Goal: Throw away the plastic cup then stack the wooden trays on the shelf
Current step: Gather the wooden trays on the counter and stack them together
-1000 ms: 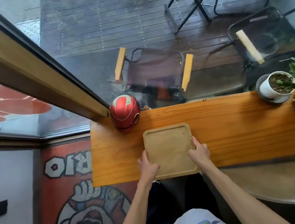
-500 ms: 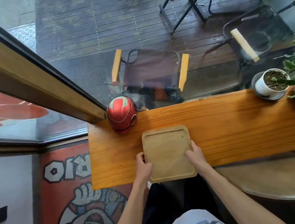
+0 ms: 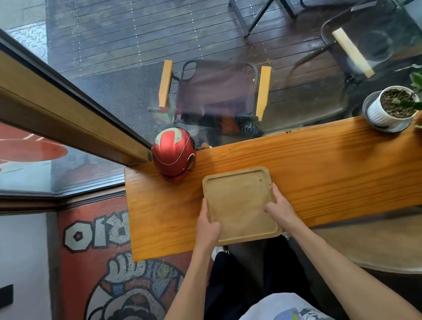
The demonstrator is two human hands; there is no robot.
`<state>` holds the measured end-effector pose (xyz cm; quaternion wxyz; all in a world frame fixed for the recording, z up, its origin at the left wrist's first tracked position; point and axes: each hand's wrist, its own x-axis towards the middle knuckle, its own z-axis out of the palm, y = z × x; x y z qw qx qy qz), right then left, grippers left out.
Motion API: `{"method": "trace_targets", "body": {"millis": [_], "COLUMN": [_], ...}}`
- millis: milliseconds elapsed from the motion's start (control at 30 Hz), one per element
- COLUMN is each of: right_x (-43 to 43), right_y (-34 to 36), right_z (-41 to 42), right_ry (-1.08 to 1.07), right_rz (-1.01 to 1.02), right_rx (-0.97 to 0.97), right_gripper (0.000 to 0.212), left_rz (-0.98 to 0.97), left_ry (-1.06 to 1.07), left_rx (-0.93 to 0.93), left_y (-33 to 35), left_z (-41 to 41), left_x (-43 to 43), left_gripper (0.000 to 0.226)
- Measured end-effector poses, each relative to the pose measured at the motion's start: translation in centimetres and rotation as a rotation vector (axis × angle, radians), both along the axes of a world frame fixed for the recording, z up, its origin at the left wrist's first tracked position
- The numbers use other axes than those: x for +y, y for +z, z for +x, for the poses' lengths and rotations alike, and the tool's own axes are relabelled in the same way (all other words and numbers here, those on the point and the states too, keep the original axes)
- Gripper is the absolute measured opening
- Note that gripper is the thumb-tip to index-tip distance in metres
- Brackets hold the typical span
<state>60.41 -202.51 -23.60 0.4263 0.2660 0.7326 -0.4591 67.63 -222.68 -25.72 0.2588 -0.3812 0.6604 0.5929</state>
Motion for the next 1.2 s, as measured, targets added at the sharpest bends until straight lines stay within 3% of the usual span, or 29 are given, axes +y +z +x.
{"method": "trace_targets", "body": {"millis": [133,267,500,700,833,967,1200], "right_x": [0.6,0.5,1.1,1.7,0.9,0.4,2.0], "right_y": [-1.0,-1.1,-2.9,-1.9,-2.9,-4.2,-4.3], "right_z": [0.0,0.2,-1.2,-3.7,-4.5,-5.0,-5.9], "right_ry": [-0.021,-0.055,-0.043,-0.027,-0.017,0.006,0.044], "right_rz": [-0.008,-0.008,0.046,0.084,0.068,0.101,0.008], "right_rx": [0.011,-0.016,0.001,-0.016,-0.036,-0.054,-0.184], "right_gripper": [0.077,0.057,0.069,0.055,0.049,0.068,0.074], "left_rz": [-0.015,-0.039,-0.034,-0.126,-0.076,-0.103,0.015], "left_ry": [-0.003,0.035,0.023,0.01,0.036,-0.006,0.106], "left_rx": [-0.021,-0.087,-0.083,-0.149,-0.228,-0.343,-0.38], "left_y": [-0.4,-0.9,-1.0,-0.3,-1.2,-1.3,-0.5], "left_z": [0.0,0.0,-2.3,-4.3,-6.2,-7.4,-6.4], "left_x": [0.1,0.3,0.2,-1.0,-0.9,-0.7,-1.1], "left_gripper": [0.09,0.08,0.07,0.066,0.062,0.086,0.075]}}
